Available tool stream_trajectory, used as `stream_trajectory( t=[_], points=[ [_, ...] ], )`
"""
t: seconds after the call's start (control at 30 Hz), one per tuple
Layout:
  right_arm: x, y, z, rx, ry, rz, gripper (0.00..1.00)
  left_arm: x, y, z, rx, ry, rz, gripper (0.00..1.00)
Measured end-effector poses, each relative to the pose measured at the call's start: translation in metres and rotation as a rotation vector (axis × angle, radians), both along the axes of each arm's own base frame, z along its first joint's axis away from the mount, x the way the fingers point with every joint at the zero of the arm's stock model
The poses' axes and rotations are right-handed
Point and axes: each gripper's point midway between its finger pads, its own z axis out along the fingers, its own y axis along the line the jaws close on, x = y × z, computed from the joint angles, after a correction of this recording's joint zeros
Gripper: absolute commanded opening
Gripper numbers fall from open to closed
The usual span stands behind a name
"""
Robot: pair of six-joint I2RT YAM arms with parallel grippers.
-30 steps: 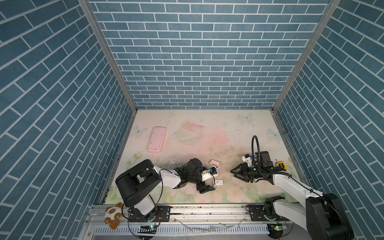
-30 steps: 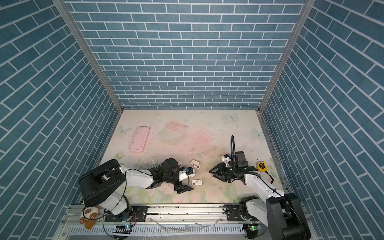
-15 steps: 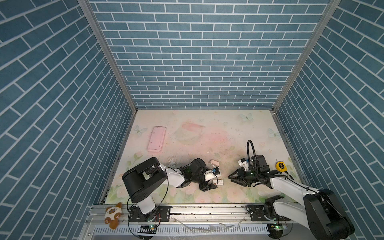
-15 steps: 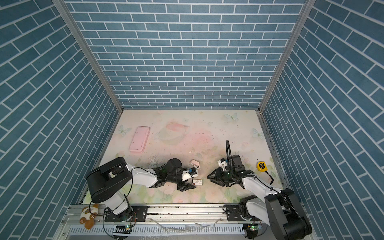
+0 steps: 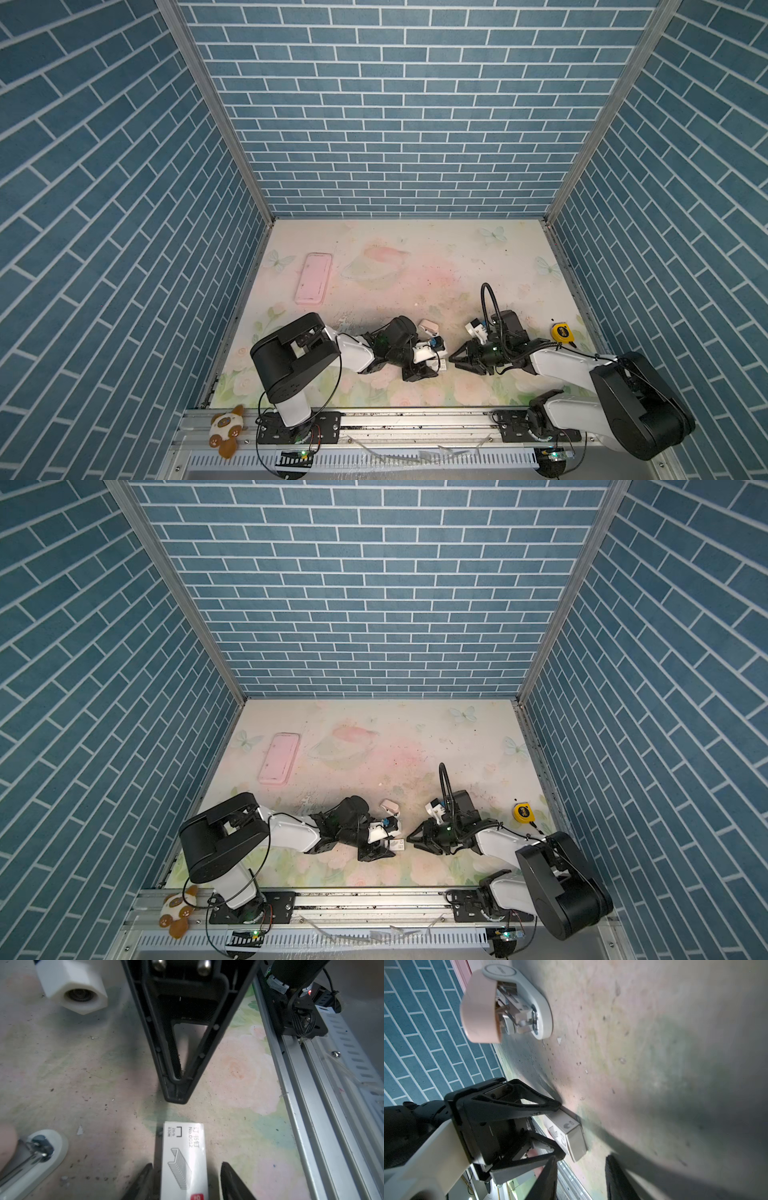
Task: Load the staples into the stapler
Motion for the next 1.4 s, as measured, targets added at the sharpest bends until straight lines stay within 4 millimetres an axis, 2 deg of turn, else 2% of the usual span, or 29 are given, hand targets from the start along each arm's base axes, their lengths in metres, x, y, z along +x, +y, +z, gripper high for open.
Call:
stream_trajectory(
  t=[0.57,0.83,1.2,1.4],
  points=[
    [0.000,0.003,0.004,0.019,-0.010,0.011,0.39,0.002,0.004,-0.001,0.040,-0.005,0.025,0.53],
    [-0.001,0.003,0.006,0.028,-0.010,0.016,0.39,0.004,0.004,-0.001,0.058,-0.015,0.023,0.45],
    [-0.001,0.007,0.009,0.056,-0.016,0.033,0.39,-0.002,0.002,-0.002,0.064,-0.031,-0.008,0.44],
    [-0.005,0.009,0.005,0.054,0.007,0.048,0.37,-0.006,0.001,-0.002,0.066,-0.037,-0.023,0.36]
  ],
)
